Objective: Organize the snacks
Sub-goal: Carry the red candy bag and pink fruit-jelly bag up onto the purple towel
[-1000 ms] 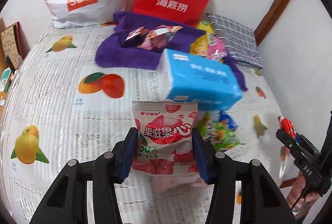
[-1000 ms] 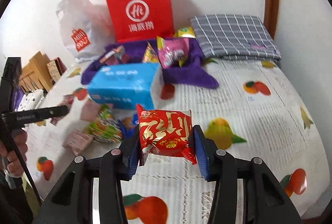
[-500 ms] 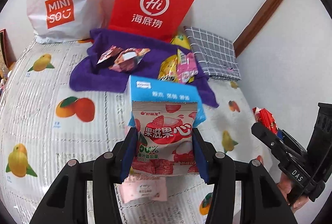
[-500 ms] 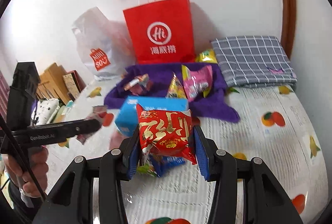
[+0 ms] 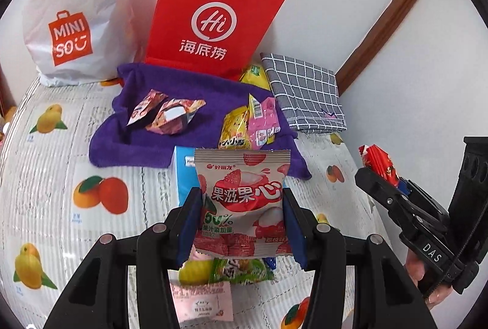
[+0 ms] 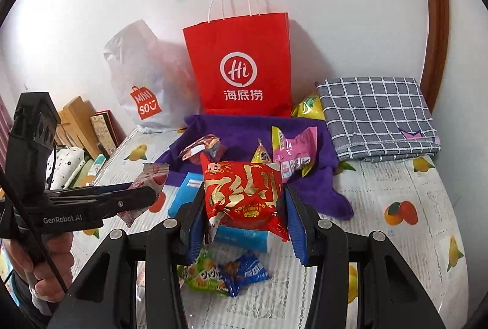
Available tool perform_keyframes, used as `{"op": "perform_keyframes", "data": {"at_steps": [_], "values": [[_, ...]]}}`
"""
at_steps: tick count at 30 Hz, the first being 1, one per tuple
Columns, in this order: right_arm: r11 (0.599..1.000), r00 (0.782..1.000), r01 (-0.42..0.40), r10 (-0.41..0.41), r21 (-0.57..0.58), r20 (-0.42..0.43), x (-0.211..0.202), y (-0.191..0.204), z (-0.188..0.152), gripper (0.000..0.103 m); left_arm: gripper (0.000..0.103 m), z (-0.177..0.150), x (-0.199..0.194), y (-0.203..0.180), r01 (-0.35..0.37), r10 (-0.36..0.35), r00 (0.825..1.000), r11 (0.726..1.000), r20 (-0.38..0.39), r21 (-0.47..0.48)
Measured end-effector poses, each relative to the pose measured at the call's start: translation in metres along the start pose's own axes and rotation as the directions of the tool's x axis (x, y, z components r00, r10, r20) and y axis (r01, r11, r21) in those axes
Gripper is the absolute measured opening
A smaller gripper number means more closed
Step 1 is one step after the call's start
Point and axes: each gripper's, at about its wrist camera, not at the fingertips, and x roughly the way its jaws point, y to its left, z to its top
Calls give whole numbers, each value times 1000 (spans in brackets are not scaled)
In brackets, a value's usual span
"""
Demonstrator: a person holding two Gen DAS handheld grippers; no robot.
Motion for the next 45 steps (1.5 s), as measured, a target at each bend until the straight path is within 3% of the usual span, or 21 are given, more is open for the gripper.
{"op": "perform_keyframes", "data": {"at_steps": [18,35,41,45], "values": [[1000,1000,19,-18,25,-7,28,-18,55,47,49,44,11,6,6,-6,1000,1000,7,4],[997,999,-37,39,71,-21,99,-32,109,47,49,90,28,68,-98,101,994,992,32,-79],[994,990,-77,86,77,-115,151,-31,106,47,49,102,46,91,-110,114,993,986,22,-124],[996,984,-60,72,72,-165,180,-32,99,47,49,110,64,99,-116,118,993,984,4,-138]]}}
